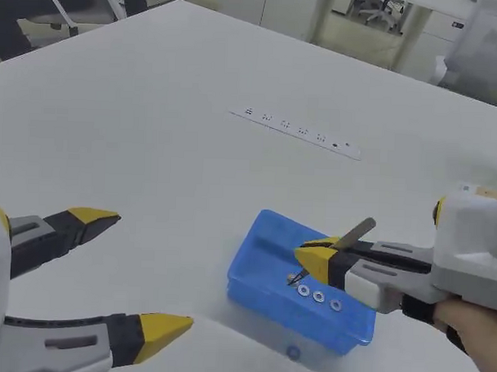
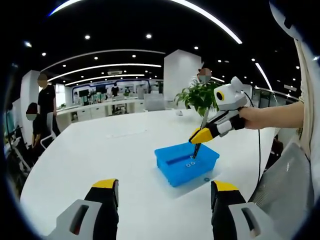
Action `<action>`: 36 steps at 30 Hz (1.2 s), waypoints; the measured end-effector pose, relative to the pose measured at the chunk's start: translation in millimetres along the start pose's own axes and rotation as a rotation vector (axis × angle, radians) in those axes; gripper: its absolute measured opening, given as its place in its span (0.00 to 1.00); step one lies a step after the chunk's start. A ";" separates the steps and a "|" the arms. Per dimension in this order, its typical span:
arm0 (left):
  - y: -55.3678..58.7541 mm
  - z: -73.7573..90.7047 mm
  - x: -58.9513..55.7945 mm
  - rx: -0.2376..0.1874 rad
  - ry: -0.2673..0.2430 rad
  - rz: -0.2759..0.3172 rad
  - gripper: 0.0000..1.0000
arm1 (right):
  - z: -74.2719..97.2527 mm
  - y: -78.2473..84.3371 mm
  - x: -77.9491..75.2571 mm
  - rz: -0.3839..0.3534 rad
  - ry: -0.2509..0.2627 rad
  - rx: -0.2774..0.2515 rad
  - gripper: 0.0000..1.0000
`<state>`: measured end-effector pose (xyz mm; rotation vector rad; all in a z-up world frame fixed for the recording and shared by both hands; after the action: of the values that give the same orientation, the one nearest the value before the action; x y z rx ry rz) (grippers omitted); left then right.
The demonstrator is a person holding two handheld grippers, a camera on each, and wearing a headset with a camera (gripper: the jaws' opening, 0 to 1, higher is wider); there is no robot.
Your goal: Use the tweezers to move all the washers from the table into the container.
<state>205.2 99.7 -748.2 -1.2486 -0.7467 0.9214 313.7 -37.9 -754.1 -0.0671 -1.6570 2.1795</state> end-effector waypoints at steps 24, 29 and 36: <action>2.5 0.7 2.4 0.002 0.003 0.010 0.76 | -31.8 27.8 -29.4 -0.023 0.049 0.106 0.03; 2.8 0.9 2.8 0.003 0.004 0.010 0.76 | -33.6 33.9 -33.9 -0.032 0.063 0.119 0.03; 3.5 1.0 2.8 0.006 0.006 0.009 0.76 | -37.3 42.0 -39.0 -0.024 0.073 0.140 0.03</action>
<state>205.0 102.8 -751.5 -1.2499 -0.7339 0.9265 347.8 -26.2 -812.2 -0.0860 -1.4546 2.2406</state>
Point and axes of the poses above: the centre of the closed fingertips' face, and the gripper's own axes: z roughly backward along the fingers, x roughly to its left, y roughly out of its underside, the point moved 3 cm from there along z, roughly backward along the fingers, and after that the axes turned 11 degrees about -x, right-handed, at the moved point
